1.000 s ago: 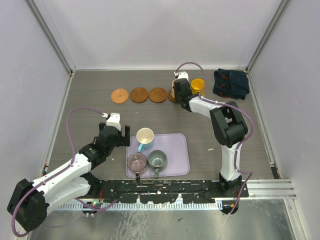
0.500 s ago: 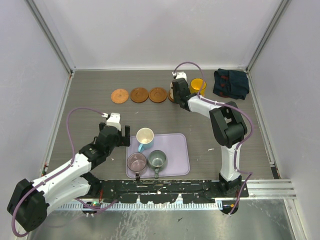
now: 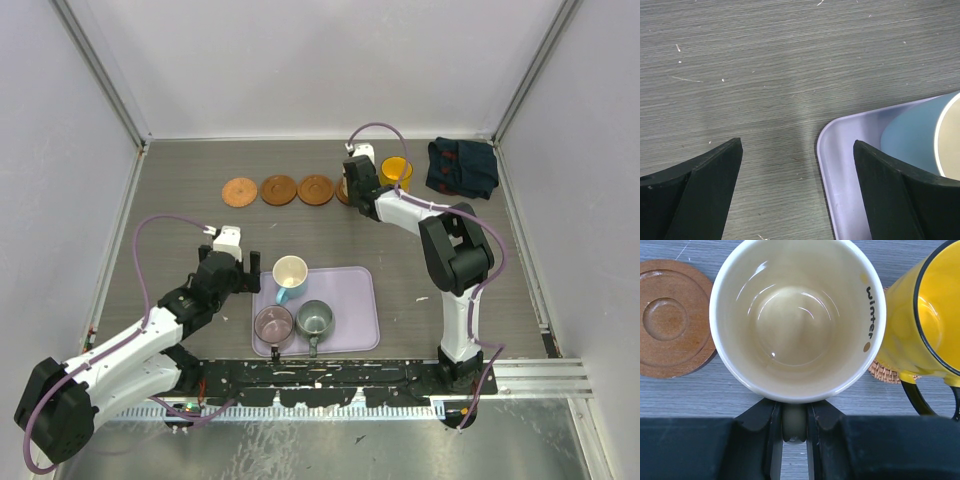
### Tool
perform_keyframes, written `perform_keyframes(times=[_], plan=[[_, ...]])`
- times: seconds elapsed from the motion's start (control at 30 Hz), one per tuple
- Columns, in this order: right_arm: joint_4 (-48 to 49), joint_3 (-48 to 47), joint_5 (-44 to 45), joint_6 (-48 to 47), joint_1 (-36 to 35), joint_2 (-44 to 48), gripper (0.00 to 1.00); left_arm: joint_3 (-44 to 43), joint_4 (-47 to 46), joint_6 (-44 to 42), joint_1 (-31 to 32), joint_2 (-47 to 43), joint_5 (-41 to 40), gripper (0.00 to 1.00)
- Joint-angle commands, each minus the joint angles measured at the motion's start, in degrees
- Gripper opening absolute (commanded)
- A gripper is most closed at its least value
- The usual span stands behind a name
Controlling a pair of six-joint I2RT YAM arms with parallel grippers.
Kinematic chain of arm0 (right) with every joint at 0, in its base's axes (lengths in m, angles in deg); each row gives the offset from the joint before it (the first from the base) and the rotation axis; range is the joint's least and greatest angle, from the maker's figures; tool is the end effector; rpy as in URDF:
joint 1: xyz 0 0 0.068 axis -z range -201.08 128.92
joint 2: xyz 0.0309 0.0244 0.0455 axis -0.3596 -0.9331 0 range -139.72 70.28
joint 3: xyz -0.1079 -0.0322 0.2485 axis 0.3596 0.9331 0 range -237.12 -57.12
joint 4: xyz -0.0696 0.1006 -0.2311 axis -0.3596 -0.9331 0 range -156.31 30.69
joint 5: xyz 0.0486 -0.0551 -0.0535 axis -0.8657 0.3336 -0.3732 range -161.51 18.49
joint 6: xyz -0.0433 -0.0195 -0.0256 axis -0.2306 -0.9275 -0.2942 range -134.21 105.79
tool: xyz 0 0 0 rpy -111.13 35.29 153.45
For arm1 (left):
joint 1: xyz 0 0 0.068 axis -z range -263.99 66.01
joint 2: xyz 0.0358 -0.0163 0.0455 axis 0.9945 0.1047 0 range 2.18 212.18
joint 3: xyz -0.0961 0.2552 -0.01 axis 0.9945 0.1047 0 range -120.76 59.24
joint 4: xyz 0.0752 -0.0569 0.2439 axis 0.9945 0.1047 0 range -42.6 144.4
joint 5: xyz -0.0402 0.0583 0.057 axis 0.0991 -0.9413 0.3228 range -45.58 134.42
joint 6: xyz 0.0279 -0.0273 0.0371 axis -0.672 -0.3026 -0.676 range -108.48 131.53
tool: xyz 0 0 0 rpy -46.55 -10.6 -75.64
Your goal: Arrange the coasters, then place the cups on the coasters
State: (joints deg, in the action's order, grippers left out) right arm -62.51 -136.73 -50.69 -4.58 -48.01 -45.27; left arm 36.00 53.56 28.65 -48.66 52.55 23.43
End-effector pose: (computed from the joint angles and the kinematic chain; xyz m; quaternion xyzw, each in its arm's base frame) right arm 0.4075 0.1928 0.1888 -0.0569 0.8898 -0.0225 0.4522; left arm 0.1597 -0.0976 0.1998 0.0515 0.8680 -0.0626 0.4899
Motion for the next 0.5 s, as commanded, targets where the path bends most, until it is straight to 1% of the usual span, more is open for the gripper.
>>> perform_keyframes(times=[0.0, 0.27, 0.47], plan=[[4.94, -4.64, 3.53, 0.93, -0.31, 1.09, 0.04, -1.67, -3.17, 0.19, -0.26, -0.23, 0.19, 0.93], [4.66, -5.82, 1.31, 1.61, -0.36, 0.01, 0.04, -1.93, -3.33, 0.02, -0.26, 0.16, 0.06, 0.93], [4.21, -6.46, 1.64, 1.56, -0.32, -0.21, 0.04, -2.02, -3.68, -0.01, -0.27, 0.82, 0.06, 0.93]])
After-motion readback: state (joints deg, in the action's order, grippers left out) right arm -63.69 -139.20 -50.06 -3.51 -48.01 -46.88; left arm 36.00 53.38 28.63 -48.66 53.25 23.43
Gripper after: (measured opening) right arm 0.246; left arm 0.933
